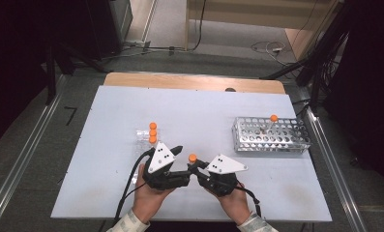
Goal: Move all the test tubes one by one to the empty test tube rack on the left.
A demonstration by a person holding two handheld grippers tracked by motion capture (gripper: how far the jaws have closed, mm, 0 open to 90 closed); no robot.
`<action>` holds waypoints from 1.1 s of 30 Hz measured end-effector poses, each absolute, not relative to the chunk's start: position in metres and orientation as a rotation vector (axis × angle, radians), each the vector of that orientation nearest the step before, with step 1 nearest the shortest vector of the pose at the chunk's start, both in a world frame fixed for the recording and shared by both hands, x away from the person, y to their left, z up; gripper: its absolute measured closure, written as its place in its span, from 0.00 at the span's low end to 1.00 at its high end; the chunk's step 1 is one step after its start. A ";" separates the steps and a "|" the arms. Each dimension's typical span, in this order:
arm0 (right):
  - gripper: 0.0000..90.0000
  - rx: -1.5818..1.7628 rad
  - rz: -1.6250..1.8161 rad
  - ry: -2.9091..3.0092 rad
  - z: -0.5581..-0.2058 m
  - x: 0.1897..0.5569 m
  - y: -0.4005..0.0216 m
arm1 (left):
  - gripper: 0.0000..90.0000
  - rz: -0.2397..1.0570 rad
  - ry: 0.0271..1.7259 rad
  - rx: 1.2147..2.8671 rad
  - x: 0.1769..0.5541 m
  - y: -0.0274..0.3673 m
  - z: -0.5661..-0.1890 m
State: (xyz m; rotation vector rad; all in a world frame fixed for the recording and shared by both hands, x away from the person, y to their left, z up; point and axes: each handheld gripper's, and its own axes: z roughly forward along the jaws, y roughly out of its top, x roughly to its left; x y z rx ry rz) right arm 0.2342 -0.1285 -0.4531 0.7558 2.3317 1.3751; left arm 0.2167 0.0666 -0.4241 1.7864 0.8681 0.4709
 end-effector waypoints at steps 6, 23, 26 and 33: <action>0.81 0.758 1.379 2.338 -0.454 0.234 -0.126 | 0.55 0.486 0.844 1.778 0.216 0.064 -0.425; 0.81 0.763 1.397 2.349 -0.453 0.233 -0.126 | 0.77 0.485 0.825 1.779 0.217 0.061 -0.428; 0.80 0.763 1.397 2.351 -0.453 0.233 -0.126 | 0.77 0.481 0.823 1.779 0.217 0.061 -0.428; 0.46 0.768 1.406 2.380 -0.454 0.235 -0.127 | 0.78 0.463 0.826 1.768 0.220 0.067 -0.422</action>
